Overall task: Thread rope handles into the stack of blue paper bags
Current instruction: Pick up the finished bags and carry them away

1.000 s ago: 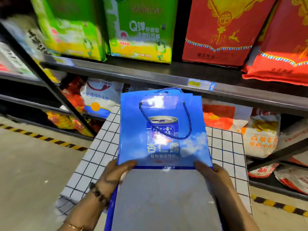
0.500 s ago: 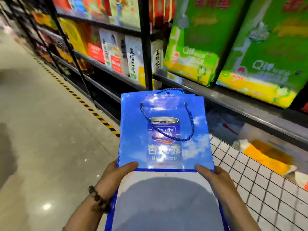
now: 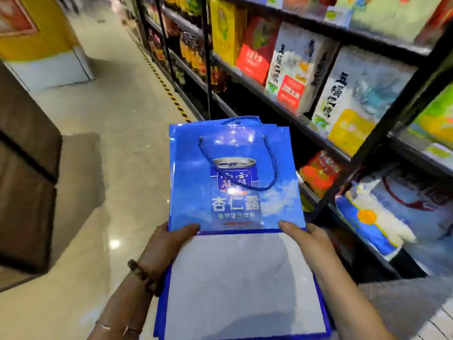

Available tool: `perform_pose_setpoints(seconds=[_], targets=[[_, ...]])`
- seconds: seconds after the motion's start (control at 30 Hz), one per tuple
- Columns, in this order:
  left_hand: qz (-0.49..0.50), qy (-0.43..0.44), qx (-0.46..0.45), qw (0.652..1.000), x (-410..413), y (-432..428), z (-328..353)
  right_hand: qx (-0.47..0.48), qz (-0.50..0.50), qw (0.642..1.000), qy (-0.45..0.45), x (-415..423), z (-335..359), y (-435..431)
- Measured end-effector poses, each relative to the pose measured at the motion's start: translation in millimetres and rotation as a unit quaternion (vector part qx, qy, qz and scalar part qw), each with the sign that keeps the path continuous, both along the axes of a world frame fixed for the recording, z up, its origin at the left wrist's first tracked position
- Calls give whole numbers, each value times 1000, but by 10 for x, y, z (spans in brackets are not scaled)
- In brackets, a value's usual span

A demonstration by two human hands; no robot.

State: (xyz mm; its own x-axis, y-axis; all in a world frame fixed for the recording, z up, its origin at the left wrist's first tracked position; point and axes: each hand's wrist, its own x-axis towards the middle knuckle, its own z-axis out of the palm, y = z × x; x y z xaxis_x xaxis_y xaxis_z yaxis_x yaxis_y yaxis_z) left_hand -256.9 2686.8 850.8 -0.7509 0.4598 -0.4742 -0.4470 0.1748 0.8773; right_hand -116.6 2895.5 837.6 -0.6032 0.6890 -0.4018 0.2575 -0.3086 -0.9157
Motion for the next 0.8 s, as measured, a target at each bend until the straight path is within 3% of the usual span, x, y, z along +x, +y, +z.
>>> perform_pose_setpoints(seconds=[0.33,0.57,0.8], targets=[[3,-48,-19,999,-1736,437,-218,6,65,998,-24,-1939,-346,607],[55,-120,0,991,-3059,1080,-169,-17,70,997,-34,-3261,-447,1191],[50,-123,-25,991,-4251,1539,-180,-24,35,999,-34,-4389,-491,1579]])
